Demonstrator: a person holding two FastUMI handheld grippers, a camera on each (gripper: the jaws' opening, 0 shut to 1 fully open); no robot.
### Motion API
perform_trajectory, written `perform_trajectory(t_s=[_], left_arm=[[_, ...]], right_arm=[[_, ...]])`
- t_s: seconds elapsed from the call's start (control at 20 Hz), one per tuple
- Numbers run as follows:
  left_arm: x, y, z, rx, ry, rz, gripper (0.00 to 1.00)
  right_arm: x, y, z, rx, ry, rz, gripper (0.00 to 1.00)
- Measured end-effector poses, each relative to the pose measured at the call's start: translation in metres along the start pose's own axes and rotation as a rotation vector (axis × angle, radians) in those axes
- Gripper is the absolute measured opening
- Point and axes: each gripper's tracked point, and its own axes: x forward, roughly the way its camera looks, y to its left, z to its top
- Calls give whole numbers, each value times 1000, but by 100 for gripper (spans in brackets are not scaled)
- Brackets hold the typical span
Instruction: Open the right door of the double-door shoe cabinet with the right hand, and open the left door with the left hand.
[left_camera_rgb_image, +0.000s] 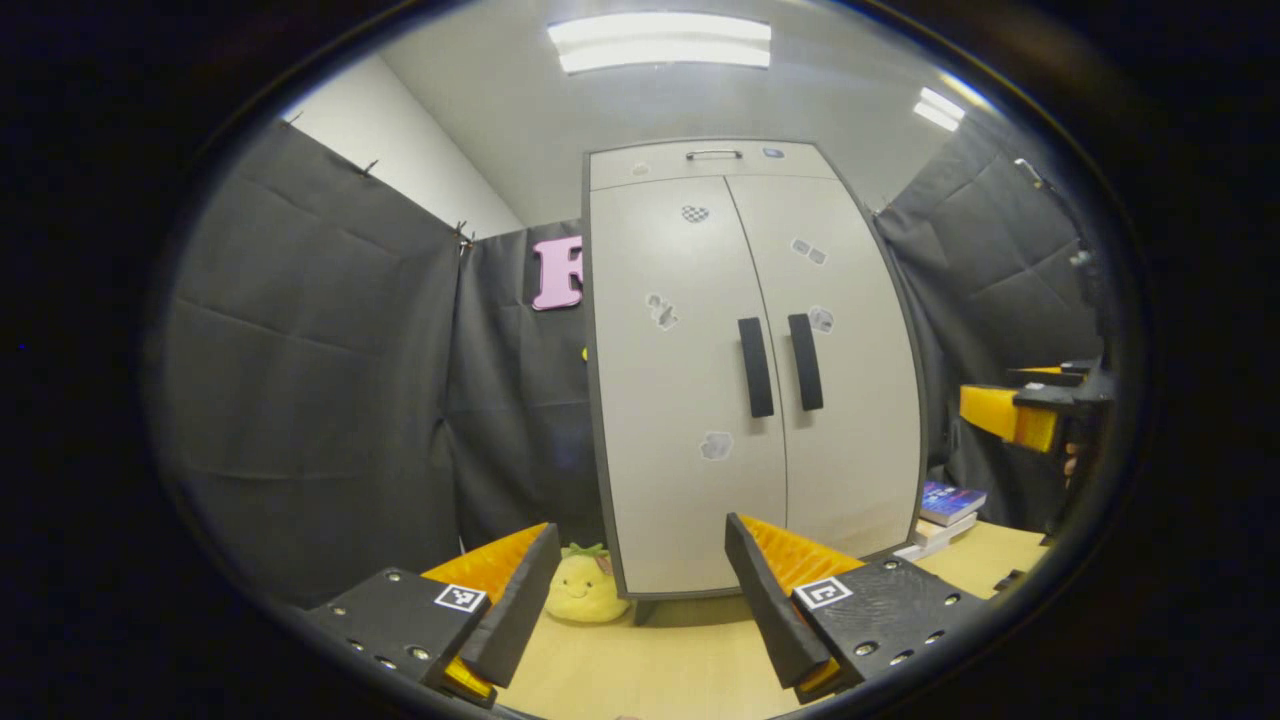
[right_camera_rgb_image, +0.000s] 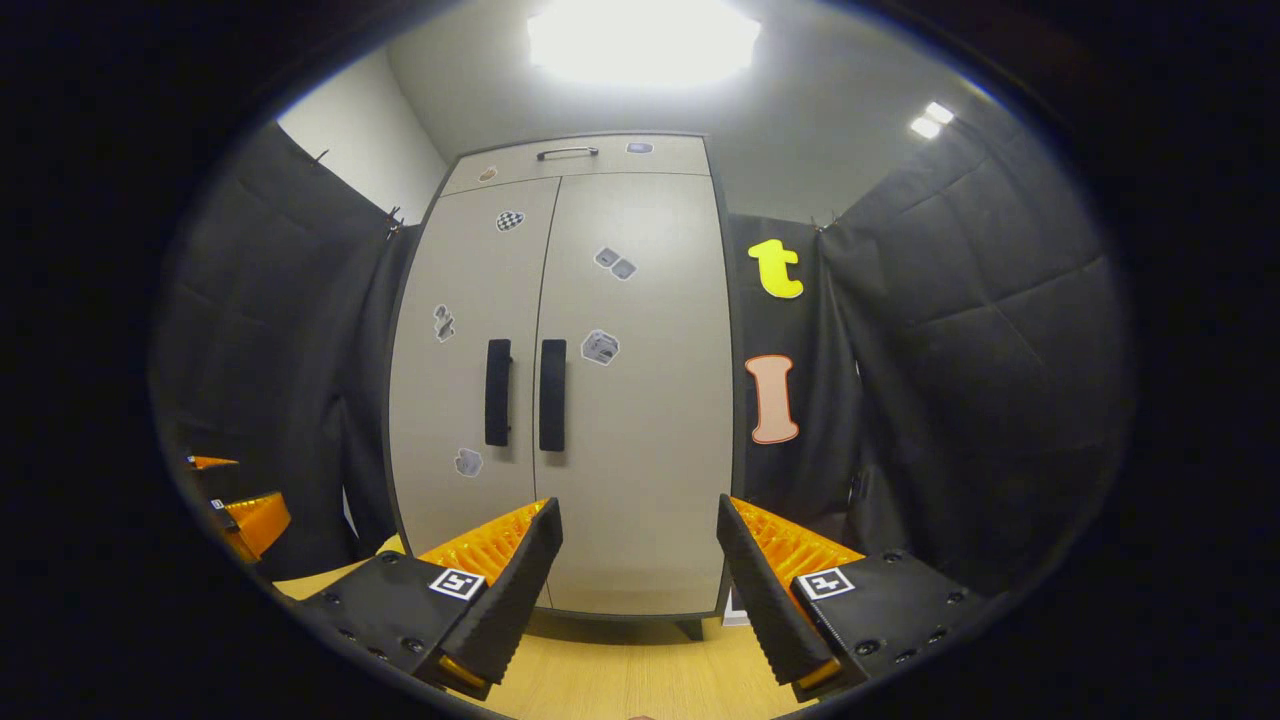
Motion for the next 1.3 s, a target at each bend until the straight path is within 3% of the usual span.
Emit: perform_trajectory(t_s=[0.3,0.75,1.3], left_arm=[[-14,29,-2,4,1,47,96],[-26,62,-12,5,18,130,95],[-36,69,-18,11,28,133,96]], right_arm=[[45,13,14,34,9,7,96],[96,51,41,-21,-30,60,98],[168,91,52,-52,-21,77,97]])
